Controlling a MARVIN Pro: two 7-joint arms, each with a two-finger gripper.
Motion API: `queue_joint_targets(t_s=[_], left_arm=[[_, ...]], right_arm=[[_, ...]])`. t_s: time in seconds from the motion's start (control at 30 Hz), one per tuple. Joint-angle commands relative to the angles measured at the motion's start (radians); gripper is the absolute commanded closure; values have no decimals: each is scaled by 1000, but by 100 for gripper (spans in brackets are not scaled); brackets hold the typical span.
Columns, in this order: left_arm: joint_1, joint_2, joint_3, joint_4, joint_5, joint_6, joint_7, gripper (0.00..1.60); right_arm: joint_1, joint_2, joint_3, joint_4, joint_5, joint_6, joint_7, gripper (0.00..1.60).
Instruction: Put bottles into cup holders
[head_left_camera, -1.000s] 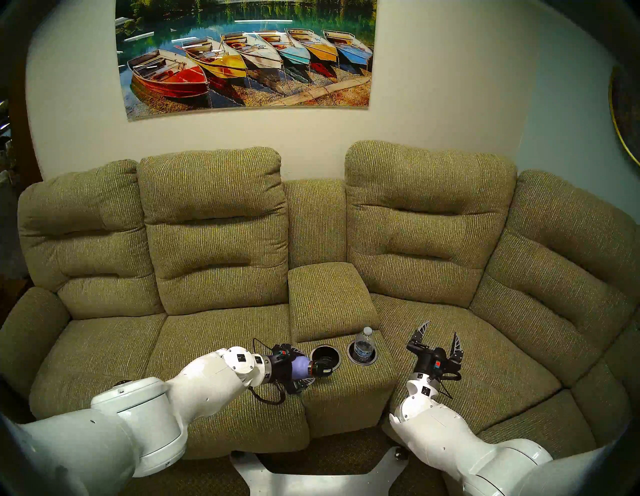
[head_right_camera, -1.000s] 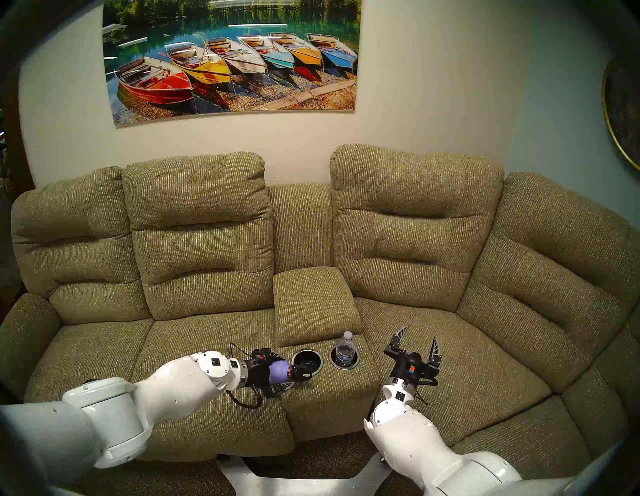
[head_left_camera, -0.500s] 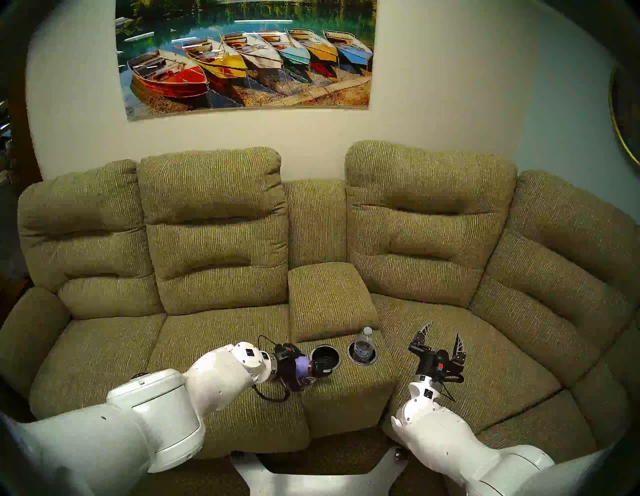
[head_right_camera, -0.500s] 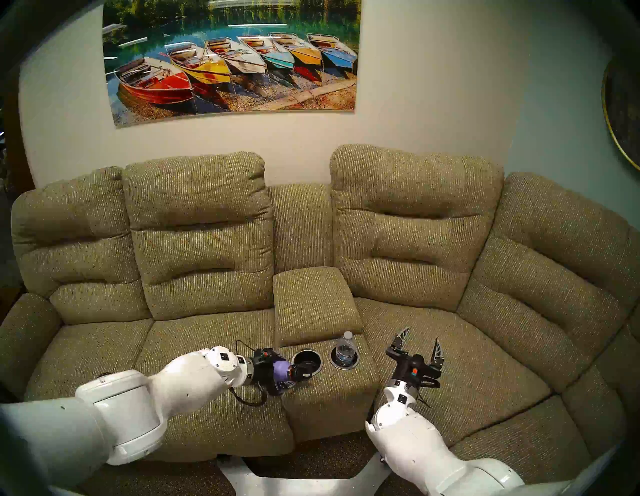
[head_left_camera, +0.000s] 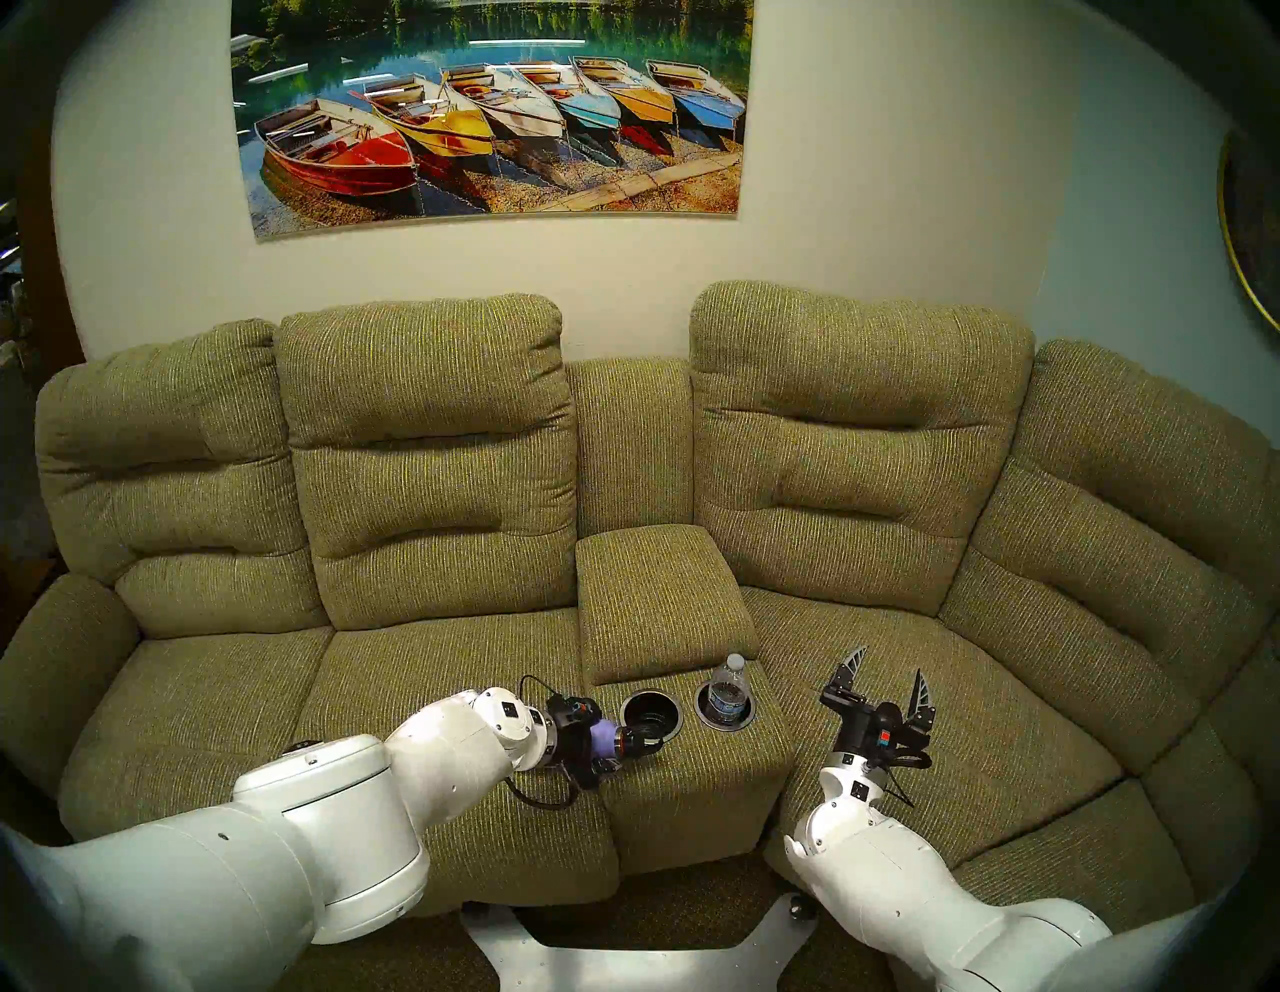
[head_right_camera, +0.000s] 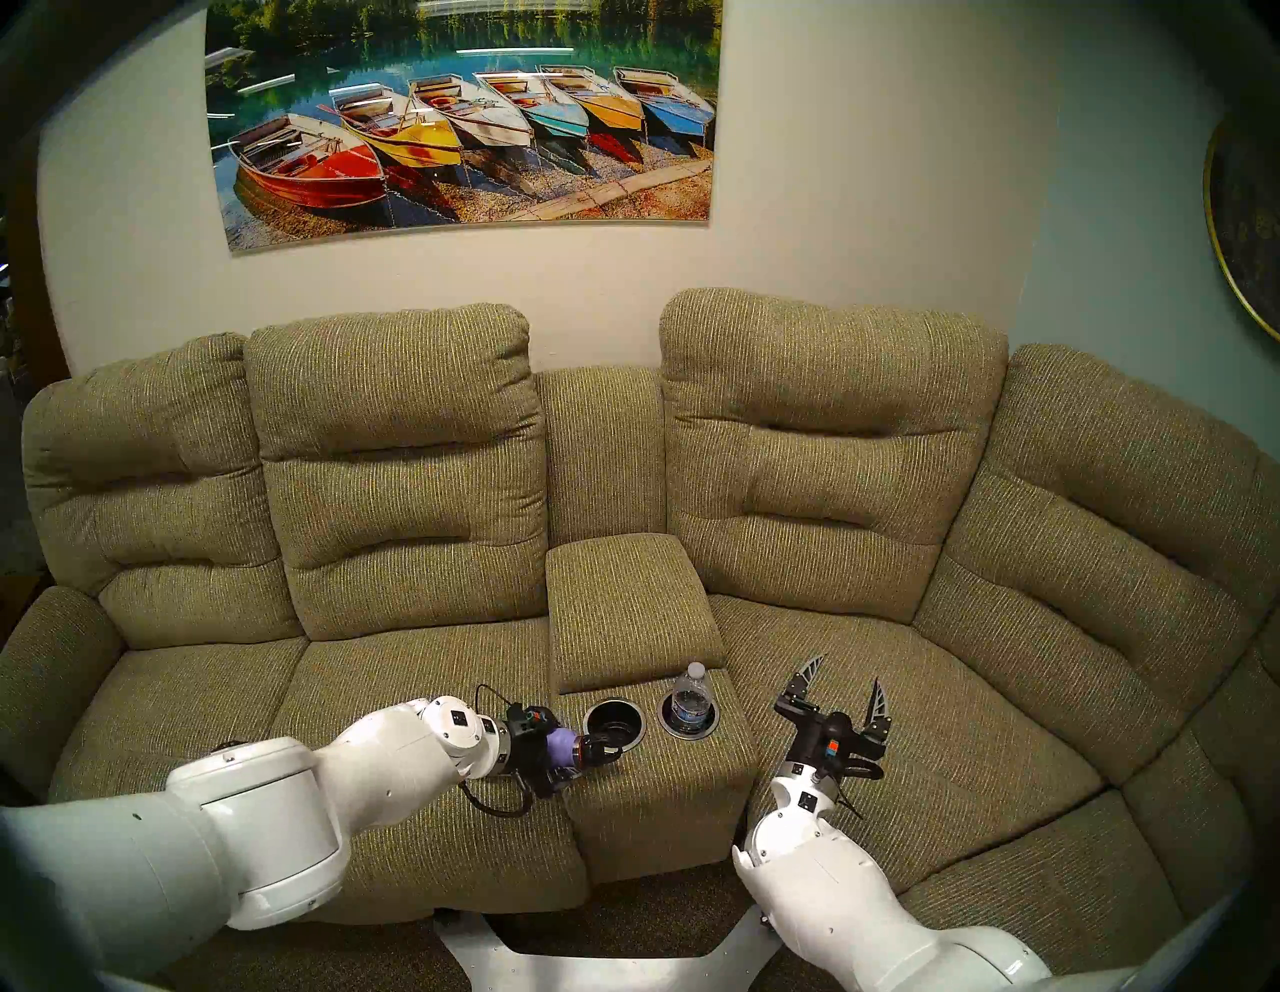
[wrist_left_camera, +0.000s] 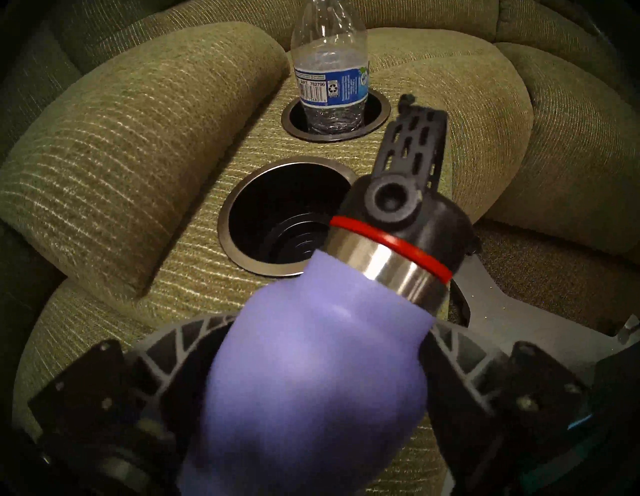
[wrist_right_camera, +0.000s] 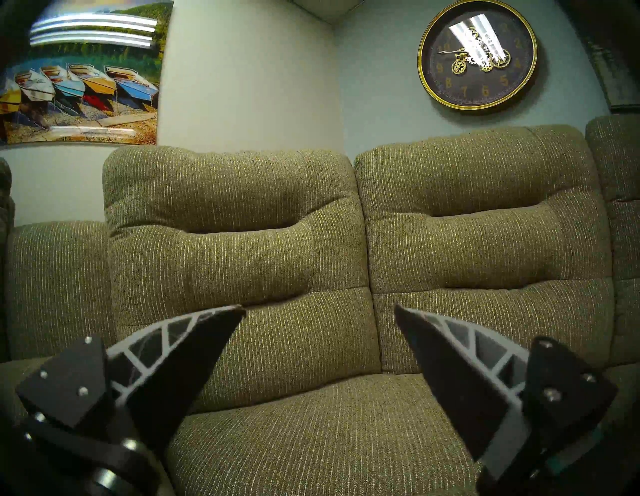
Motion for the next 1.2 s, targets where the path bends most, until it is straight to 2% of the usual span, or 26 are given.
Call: queue_joint_targets(t_s=[0.0, 0.07, 0.1, 0.27, 0.3, 0.37, 0.43, 0.5, 0.73, 0.93, 1.17], left_arm=[[9, -18, 11, 18, 11, -6, 12, 104], [8, -20, 13, 20, 14, -14, 14, 129], [7, -21, 14, 21, 15, -17, 15, 159], [-17, -18, 4, 17, 10, -63, 14, 160], [-28, -9, -12, 7, -2, -113, 4, 160], [-29, -6, -17, 3, -5, -128, -2, 160], [-23, 10, -39, -13, -21, -196, -23, 160], [-20, 15, -45, -19, -26, -208, -31, 160], [-14, 34, -106, -42, -75, -337, -77, 160], [-42, 17, -129, -47, -89, -381, -94, 160], [-80, -17, -159, -41, -104, -381, -82, 160]], right_arm=[[0, 1, 2, -34, -3, 4, -4, 0], [-4, 2, 4, -40, -5, 5, -4, 0], [-5, 2, 5, -43, -6, 6, -4, 0], [-19, 6, 11, -69, -11, 14, -6, 0], [-29, 10, 13, -91, -13, 24, -10, 0], [-32, 11, 14, -97, -14, 29, -11, 0], [-45, 17, 17, -125, -16, 49, -17, 0], [-50, 19, 18, -135, -17, 56, -19, 0], [-82, 32, 24, -203, -19, 110, -31, 0], [-96, 38, 27, -233, -19, 137, -37, 0], [-106, 42, 30, -255, -20, 161, -42, 0]])
